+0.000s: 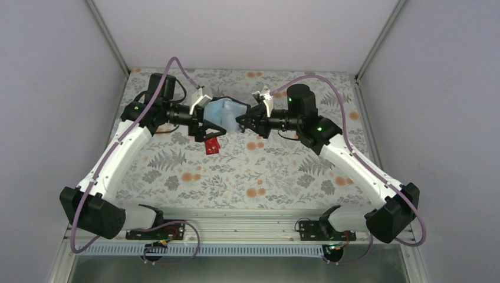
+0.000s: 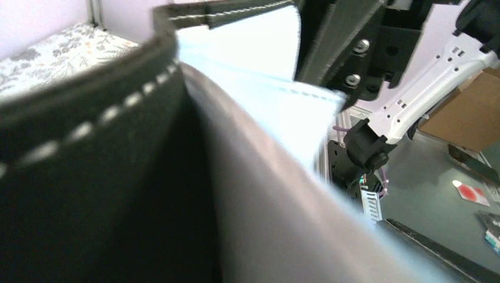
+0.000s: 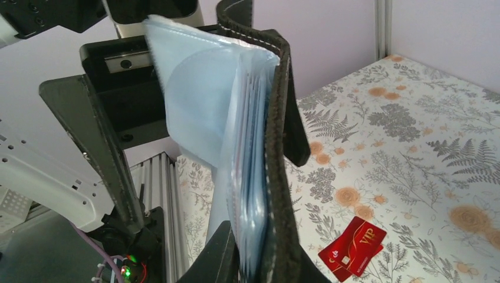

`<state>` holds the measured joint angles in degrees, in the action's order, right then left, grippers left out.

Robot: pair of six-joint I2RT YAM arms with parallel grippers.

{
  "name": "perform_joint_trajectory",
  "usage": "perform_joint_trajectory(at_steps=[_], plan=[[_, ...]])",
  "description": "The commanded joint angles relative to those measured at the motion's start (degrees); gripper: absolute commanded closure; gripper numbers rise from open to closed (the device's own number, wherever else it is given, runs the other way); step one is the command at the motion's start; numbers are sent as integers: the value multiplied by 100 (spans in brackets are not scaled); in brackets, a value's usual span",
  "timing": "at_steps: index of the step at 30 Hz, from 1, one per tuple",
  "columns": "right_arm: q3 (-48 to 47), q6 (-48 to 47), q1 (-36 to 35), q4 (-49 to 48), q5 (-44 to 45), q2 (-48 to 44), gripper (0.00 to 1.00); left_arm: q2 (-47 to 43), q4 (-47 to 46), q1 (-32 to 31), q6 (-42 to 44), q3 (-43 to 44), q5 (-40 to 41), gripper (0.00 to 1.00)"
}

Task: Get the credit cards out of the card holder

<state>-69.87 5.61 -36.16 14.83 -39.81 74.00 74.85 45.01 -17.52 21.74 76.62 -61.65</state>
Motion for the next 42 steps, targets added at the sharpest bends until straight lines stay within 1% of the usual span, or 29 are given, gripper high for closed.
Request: perform_joint_trajectory(at_steps=[1, 7, 8, 9, 10, 13, 14, 16, 18, 21, 23, 25, 27, 29, 32, 33, 39, 40, 42], plan=[[-241, 225, -168, -262, -104, -72, 96, 100, -323, -55, -220, 65, 310, 0], [-475, 282, -311, -218, -74, -21, 96, 289, -448, -196, -306, 161, 930, 0], [-493, 283, -322, -203, -92, -24, 96, 277, -443, -208, -283, 151, 983, 2], [-495, 274, -329, -193, -144, -30, 96, 260, -431, -214, -272, 132, 1021, 5], [-498, 263, -331, -192, -197, -40, 96, 244, -425, -211, -254, 127, 1043, 11], [-489, 118, -326, -51, -215, -120, 96, 191, -316, -210, -152, 170, 1018, 44], [-473, 56, -317, -4, -206, -168, 94, 176, -273, -208, -114, 212, 982, 56], [-440, -55, -285, 115, -181, -232, 88, 153, -219, -201, -61, 238, 869, 79], [-433, -191, -254, 278, -175, -258, 82, 152, -184, -195, -43, 253, 681, 96], [-250, -379, -183, 339, -132, -373, 74, 169, -81, -181, 39, 270, 232, 98], [-117, -465, -112, 357, -145, -507, 65, 176, 21, -173, 141, 275, -168, 98], [-23, -563, -41, 384, -164, -594, 54, 171, 96, -160, 225, 267, -332, 98], [18, -640, 12, 429, -202, -649, 49, 171, 172, -161, 305, 257, -414, 98], [4, -682, 65, 503, -129, -658, 48, 171, 250, -162, 427, 244, -543, 98], [35, -668, 213, 481, -107, -694, 57, 147, 364, -164, 577, 241, -722, 97], [57, -660, 249, 449, -153, -723, 58, 144, 388, -162, 610, 240, -756, 98], [-93, -546, 334, 387, -206, -631, 60, 146, 387, -169, 632, 222, -796, 98], [-144, -529, 331, 390, -246, -570, 60, 152, 367, -170, 619, 222, -782, 98], [-190, -544, 335, 390, -469, -485, 55, 161, 315, -173, 543, 213, -706, 98]])
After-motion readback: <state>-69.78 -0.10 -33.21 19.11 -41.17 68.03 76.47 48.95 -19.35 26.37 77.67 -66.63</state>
